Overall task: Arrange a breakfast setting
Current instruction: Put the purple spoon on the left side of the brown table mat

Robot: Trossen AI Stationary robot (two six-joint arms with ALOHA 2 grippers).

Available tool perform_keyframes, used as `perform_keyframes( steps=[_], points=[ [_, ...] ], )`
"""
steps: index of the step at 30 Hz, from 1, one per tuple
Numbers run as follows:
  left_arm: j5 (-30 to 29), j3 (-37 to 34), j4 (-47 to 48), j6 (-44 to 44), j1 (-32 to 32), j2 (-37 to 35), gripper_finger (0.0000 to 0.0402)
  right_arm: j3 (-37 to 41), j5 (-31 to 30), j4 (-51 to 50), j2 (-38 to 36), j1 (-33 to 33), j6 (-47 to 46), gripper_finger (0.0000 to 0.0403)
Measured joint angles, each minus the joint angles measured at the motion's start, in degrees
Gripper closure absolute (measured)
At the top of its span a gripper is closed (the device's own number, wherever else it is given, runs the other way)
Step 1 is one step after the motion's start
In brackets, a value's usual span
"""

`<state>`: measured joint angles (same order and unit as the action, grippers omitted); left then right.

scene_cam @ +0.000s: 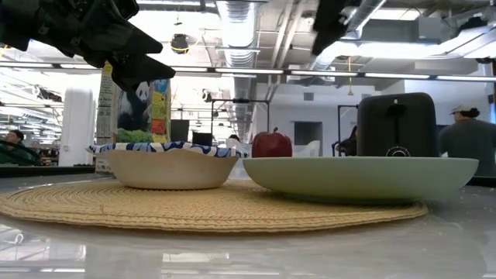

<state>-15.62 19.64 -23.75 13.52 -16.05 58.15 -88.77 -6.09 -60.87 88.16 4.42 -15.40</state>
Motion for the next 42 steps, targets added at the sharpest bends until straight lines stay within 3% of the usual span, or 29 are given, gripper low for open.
perform_keyframes(
  steps=[9, 14, 19, 22, 28, 32, 42],
  points=[
    [0.03, 0.00, -0.11, 0.05, 0.00, 0.00, 0.0143, 1.73, -0.12, -5.32, -7.25, 8.18, -7.82, 0.0035],
    [0.15, 0.00, -0.15, 0.20, 0.00, 0.00, 0.0143, 6.40, -0.31, -10.66, -10.64, 11.68, -18.34, 0.0043],
    [0.12, 0.00, -0.18, 2.26, 0.00, 0.00, 0.0143, 11.34, 0.19, -17.62, -15.19, 16.57, -34.85, 0.0051],
    [0.74, 0.00, -0.08, 3.66, 0.00, 0.00, 0.0143, 13.94, 4.15, -21.29, -18.38, 20.93, -48.52, 0.0055],
    [1.46, 0.00, 0.33, 3.57, -0.02, 0.00, 0.0143, 19.47, 8.77, -22.74, -24.16, 32.06, -76.23, 0.0058],
    [1.45, 0.00, 0.33, 2.67, -0.02, 0.00, 0.0143, 23.60, 13.22, -22.04, -26.04, 37.51, -88.57, 0.0058],
    [1.51, 0.00, 0.33, 3.75, -0.02, 0.00, 0.0143, 33.19, 17.47, -10.18, -27.52, 40.07, -93.66, 0.0077]
  ],
)
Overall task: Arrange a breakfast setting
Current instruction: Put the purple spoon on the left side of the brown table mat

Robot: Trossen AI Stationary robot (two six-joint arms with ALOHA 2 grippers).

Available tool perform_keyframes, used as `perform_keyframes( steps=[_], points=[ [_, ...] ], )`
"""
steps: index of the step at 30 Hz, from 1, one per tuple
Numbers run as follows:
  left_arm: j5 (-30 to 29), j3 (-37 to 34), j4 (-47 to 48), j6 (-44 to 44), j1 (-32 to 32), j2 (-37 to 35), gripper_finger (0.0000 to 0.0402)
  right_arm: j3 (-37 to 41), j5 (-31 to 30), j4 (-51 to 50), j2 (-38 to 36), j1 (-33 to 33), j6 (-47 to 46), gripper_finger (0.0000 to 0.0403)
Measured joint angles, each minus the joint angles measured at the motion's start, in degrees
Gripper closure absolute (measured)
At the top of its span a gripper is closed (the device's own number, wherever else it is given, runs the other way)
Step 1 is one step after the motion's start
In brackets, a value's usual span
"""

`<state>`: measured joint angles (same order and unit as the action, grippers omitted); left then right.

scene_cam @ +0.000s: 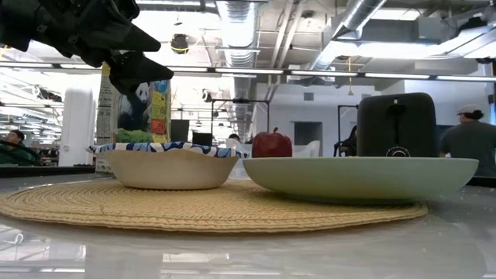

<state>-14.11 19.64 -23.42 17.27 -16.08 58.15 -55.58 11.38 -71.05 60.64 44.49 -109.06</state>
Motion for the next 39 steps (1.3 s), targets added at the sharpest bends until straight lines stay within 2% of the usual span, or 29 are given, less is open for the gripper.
perform_keyframes(
  steps=[5, 15, 20, 32, 39],
  points=[
    [0.06, 0.00, 0.00, 0.03, 0.00, 0.00, 0.0143, 2.79, 2.63, 2.86, 0.00, 0.00, -0.40, 0.0095],
    [0.07, 0.00, -0.02, -0.03, 0.00, 0.00, 0.0143, 3.42, 2.21, 4.04, 0.07, -1.15, 0.80, 0.0141],
    [0.04, 0.00, 0.00, -0.05, 0.00, 0.00, 0.0143, 3.42, 2.19, 4.12, 0.63, -2.32, 2.45, 0.0186],
    [0.02, 0.00, 0.02, -0.08, 0.00, 0.00, 0.0143, 3.38, 1.73, 3.64, 0.56, -2.99, 4.30, 0.0327],
    [0.00, 0.00, 0.02, -0.08, 0.00, 0.00, 0.0143, 3.35, 2.01, 3.66, 0.52, -2.99, 4.23, 0.0348]
  ],
)
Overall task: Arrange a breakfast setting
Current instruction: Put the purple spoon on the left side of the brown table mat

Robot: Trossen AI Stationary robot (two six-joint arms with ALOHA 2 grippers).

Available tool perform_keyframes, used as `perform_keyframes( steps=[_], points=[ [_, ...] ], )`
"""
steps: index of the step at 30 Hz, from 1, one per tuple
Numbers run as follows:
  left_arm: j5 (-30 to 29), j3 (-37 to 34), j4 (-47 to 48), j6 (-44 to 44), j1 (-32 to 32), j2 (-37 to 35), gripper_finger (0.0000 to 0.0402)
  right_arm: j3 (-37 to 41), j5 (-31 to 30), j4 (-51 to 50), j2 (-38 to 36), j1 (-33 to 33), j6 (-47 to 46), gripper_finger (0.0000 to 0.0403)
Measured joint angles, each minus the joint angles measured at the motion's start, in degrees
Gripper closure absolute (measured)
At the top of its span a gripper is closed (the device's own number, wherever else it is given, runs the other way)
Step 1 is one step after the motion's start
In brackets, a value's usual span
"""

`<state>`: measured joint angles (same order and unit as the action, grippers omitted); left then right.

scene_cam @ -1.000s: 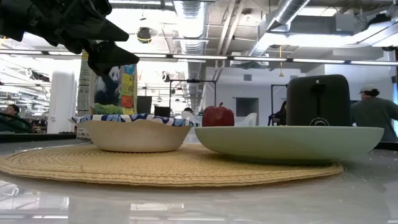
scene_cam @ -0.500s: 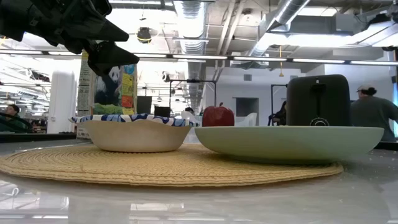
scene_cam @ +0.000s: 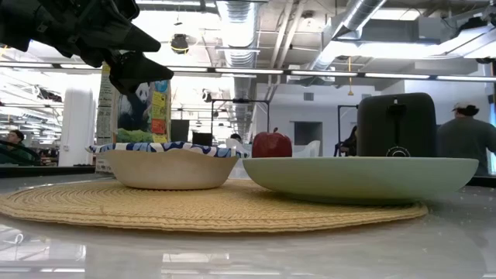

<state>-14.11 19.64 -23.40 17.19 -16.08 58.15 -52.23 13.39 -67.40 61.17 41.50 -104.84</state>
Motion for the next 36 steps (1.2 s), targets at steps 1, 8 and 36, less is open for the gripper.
perform_keyframes(
  steps=[1, 8, 36],
  points=[
    [0.00, 0.00, 0.00, 0.00, 0.00, 0.00, 0.0143, 0.00, 0.09, 0.00, -0.02, 0.00, 0.00, 0.0348],
    [0.00, 0.00, 0.00, -0.02, 0.00, 0.00, 0.0143, 0.00, 0.43, -0.07, -0.13, -1.09, 0.71, 0.0351],
    [0.00, 0.00, 0.00, 0.00, 0.00, 0.00, 0.0143, 0.02, 5.33, 1.39, 0.04, -1.12, -4.38, 0.0161]
  ],
)
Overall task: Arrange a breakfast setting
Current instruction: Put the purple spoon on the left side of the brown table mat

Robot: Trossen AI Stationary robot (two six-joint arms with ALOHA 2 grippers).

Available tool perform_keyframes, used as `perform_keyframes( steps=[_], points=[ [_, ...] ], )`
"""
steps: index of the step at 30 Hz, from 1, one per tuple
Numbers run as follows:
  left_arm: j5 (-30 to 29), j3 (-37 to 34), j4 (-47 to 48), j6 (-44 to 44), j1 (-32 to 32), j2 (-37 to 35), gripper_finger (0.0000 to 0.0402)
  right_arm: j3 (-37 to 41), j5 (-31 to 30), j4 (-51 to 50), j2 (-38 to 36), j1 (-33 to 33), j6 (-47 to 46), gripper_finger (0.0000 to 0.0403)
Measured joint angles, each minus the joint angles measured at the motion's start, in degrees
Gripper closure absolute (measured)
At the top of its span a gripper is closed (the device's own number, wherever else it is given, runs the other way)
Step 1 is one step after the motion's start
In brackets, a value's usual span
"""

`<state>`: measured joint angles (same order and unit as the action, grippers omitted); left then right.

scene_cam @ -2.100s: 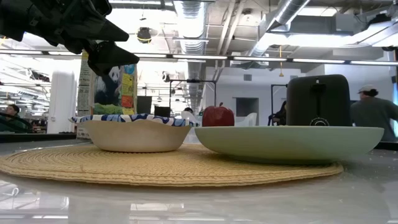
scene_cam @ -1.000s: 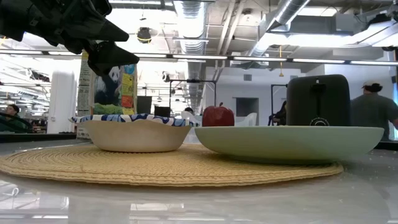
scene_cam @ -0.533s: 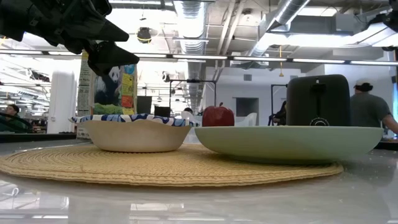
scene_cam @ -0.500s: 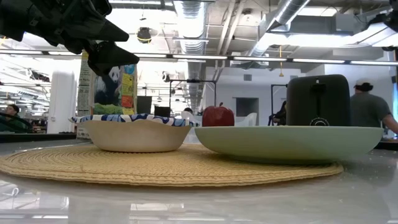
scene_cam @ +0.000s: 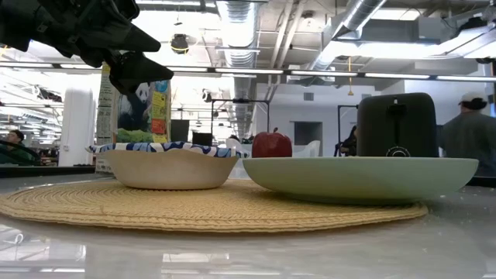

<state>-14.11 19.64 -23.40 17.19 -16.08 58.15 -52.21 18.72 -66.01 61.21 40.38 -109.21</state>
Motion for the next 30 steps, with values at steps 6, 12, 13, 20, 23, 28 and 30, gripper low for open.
perform_keyframes(
  steps=[6, 12, 13, 20, 23, 28, 30],
  points=[
    [0.00, 0.00, 0.00, 0.00, 0.00, 0.00, 0.0143, 0.00, 0.00, 0.90, 0.02, 1.42, -2.44, 0.0174],
    [0.00, 0.00, 0.00, -0.02, 0.00, 0.00, 0.0143, 0.00, -0.87, 0.43, 0.00, 1.49, -2.00, 0.0191],
    [0.00, 0.00, 0.00, -0.02, 0.00, 0.00, 0.0143, 0.00, -0.88, 0.42, 0.00, 1.48, -2.00, 0.0194],
    [0.00, 0.00, 0.00, -0.02, 0.00, 0.00, 0.0143, 0.00, -1.29, 0.45, 0.00, 1.49, -1.94, 0.0248],
    [0.00, 0.00, 0.00, -0.02, 0.01, 0.00, 0.0143, 0.00, -1.29, -0.03, 0.00, 1.49, -1.74, 0.0280],
    [0.00, 0.00, 0.00, -0.02, 0.00, 0.00, 0.0143, 0.00, -1.27, -1.41, 0.00, 1.49, -1.35, 0.0319],
    [0.00, 0.00, 0.00, -0.02, 0.00, 0.00, 0.0143, 0.00, -1.26, -1.32, 0.00, 1.49, -1.33, 0.0328]
  ],
)
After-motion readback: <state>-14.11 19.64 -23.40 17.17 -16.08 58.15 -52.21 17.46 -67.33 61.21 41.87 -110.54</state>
